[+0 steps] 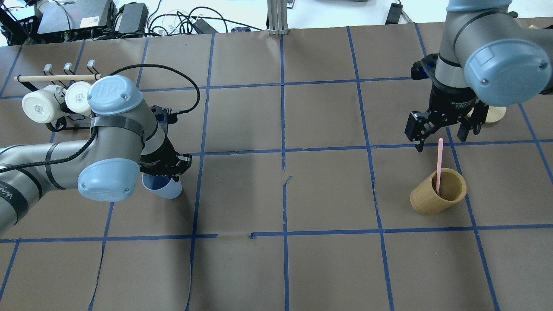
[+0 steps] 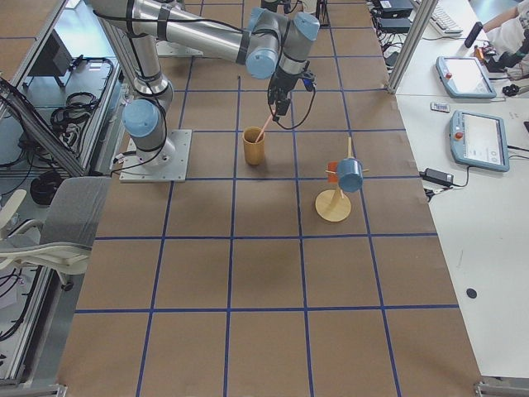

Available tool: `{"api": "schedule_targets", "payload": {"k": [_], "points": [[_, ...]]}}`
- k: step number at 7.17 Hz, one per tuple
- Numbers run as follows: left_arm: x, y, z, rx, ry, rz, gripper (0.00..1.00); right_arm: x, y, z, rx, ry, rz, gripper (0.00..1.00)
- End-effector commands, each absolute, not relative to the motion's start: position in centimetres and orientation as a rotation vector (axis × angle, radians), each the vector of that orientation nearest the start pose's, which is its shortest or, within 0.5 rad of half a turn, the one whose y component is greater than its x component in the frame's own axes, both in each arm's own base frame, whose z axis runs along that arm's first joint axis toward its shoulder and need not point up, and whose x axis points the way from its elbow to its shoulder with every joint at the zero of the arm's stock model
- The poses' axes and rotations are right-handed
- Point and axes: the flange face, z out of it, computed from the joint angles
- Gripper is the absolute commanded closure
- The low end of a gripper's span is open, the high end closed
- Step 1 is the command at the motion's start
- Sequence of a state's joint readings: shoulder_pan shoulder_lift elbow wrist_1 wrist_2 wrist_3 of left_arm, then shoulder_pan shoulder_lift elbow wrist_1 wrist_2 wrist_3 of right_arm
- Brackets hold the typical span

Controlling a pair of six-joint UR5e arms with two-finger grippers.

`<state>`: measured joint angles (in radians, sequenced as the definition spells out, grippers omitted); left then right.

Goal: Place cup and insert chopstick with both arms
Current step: 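Carry blue cup to table centre while right gripper grasps pink chopstick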

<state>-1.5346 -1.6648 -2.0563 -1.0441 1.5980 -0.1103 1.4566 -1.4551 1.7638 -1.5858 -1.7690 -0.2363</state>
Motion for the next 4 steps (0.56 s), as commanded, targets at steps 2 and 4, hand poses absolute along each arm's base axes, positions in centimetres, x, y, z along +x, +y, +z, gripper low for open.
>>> {"api": "schedule_targets", "payload": {"k": [2,4], "points": [[-18.5,-52.0,30.0,-0.538,3.139,-0.049,1.0,5.5,-48.9,31.7,-0.256,3.247,0.587,0.0],[-26.9,-55.3,30.6,-0.493,3.174,-0.112,1.0,5.4,-49.1,32.0,-0.256,3.255,0.577,0.36]]}}
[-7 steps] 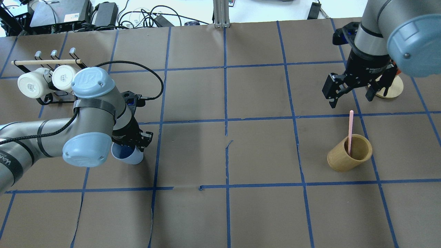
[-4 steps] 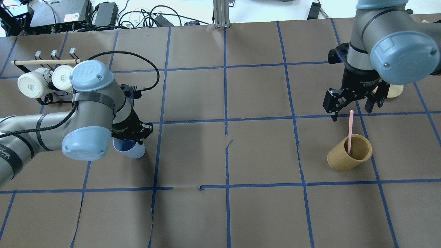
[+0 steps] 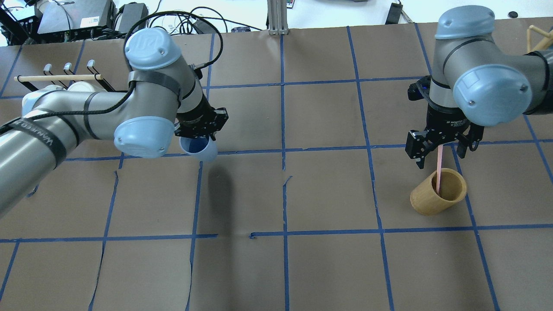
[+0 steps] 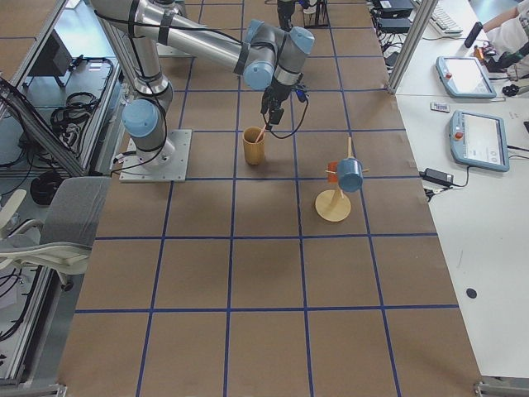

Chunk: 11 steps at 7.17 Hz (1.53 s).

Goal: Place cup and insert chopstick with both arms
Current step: 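Carry blue cup to table centre while right gripper grasps pink chopstick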

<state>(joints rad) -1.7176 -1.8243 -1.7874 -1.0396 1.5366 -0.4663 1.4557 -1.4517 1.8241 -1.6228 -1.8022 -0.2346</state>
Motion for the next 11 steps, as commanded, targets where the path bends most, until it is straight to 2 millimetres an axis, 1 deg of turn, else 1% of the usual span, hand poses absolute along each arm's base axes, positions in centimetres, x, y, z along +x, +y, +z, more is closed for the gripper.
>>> {"api": "schedule_targets", "payload": {"k": [1,2,3,4,5,6,7,8,9,10,11], "points": [[-31.7,-55.3,30.2,-0.531,3.196,-0.1,1.0,5.4,-49.3,32.5,-0.251,3.261,0.541,0.45],[-35.6,-53.9,29.1,-0.527,3.186,-0.077,1.0,5.5,-49.4,32.5,-0.25,3.259,0.537,0.45],[-37.4,-53.3,27.8,-0.534,3.185,-0.063,1.0,5.5,-49.4,32.6,-0.252,3.261,0.53,0.52],[-38.2,-53.9,27.3,-0.64,3.205,-0.131,1.0,5.5,-49.4,32.9,-0.25,3.263,0.518,0.63],[-38.3,-54.2,26.8,-0.648,3.208,-0.141,1.0,5.5,-49.5,32.9,-0.245,3.264,0.502,0.63],[-38.2,-54.2,25.9,-0.642,3.19,-0.132,0.01,5.6,-49.4,33.1,-0.244,3.264,0.495,0.63],[-38.0,-54.5,26.3,-0.638,3.169,-0.173,0.0,5.9,-49.4,33.1,-0.239,3.231,0.48,0.63],[-37.6,-54.7,26.6,-0.61,3.149,-0.207,0.0,6.1,-49.4,33.1,-0.23,3.212,0.469,0.71],[-36.7,-54.9,29.0,-0.535,3.17,-0.254,0.0,6.1,-49.3,33.4,-0.227,3.216,0.46,0.89],[-35.2,-55.1,32.2,-0.444,3.191,-0.326,0.0,6.1,-49.3,34.1,-0.232,3.223,0.443,0.97],[-34.1,-54.9,35.6,-0.425,3.212,-0.397,0.0,6.0,-49.2,34.7,-0.274,3.226,0.438,1.0]]}}
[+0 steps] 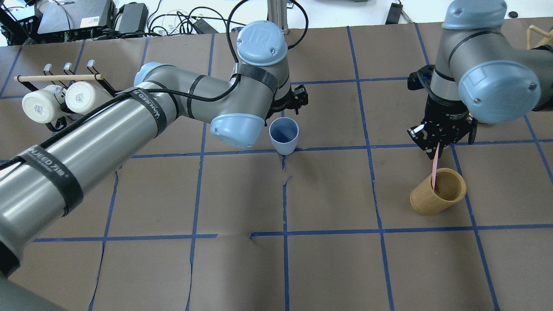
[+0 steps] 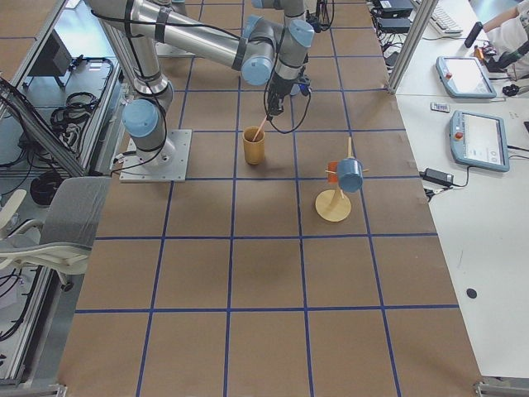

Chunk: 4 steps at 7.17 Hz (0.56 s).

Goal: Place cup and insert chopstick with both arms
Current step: 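Carry blue cup to table centre while right gripper grasps pink chopstick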

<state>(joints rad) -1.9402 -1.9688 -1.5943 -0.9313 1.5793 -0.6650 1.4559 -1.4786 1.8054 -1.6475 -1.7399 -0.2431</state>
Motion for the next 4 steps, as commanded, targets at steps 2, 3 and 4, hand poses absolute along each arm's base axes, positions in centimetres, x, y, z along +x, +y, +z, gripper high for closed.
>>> {"api": "schedule_targets", "payload": {"k": [2,3,4], "points": [[-30.1,-50.3,43.1,-0.361,3.175,-0.277,0.0,6.0,-49.0,36.8,-0.277,3.238,0.375,1.0],[-27.9,-47.9,46.7,-0.348,3.177,-0.25,0.0,6.0,-49.3,38.7,-0.277,3.234,0.384,1.0],[-25.2,-46.8,47.6,-0.128,3.162,-0.156,0.0,6.0,-49.8,42.3,-0.286,3.233,0.356,1.0]]}}
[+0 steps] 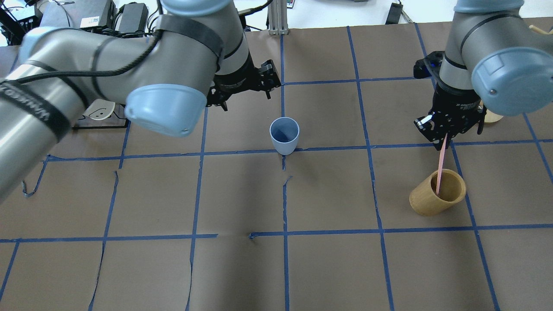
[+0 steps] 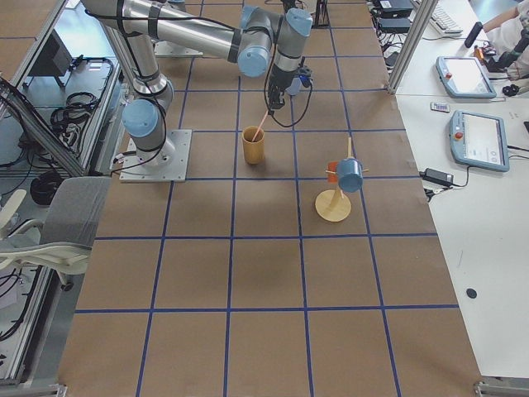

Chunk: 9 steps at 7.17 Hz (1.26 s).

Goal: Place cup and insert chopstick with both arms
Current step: 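Lift chopstick from bamboo cup with right gripper while left gripper withdraws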

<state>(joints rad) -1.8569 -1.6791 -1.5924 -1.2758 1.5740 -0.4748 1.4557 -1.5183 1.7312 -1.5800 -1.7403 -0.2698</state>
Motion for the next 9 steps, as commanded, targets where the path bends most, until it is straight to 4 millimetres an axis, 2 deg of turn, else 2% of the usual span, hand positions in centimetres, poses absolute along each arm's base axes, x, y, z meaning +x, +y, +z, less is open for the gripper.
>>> {"api": "schedule_targets", "payload": {"k": [1,2,3,4,5,6,7,8,9], "points": [[-22.9,-46.8,48.7,0.039,3.151,-0.166,0.0,6.0,-50.0,46.5,-0.284,3.239,0.324,1.0],[-20.7,-47.0,49.8,0.139,3.143,-0.192,0.0,6.4,-50.3,50.9,-0.283,3.243,0.233,1.0],[-19.1,-46.6,50.5,0.134,3.135,-0.157,0.0,7.5,-50.8,53.8,-0.266,3.169,0.113,1.0],[-18.0,-46.0,51.3,0.226,3.122,-0.152,0.0,9.2,-51.1,56.1,-0.25,3.089,-0.032,1.0],[-17.4,-45.9,51.9,0.266,3.111,-0.175,0.0,12.6,-51.8,57.3,-0.28,3.082,-0.19,1.0],[-16.3,-46.3,52.7,0.27,3.101,-0.226,0.0,17.4,-52.3,56.6,-0.346,3.058,-0.259,1.0],[-15.5,-46.1,53.3,0.244,3.103,-0.219,0.0,21.3,-54.0,54.8,-0.305,3.04,-0.327,1.0],[-15.0,-45.7,53.7,0.218,3.109,-0.212,0.0,24.3,-55.6,52.9,-0.228,3.022,-0.387,1.0],[-14.9,-45.8,53.7,0.192,3.126,-0.216,0.0,27.7,-55.6,51.4,-0.21,3.016,-0.38,1.0]]}}
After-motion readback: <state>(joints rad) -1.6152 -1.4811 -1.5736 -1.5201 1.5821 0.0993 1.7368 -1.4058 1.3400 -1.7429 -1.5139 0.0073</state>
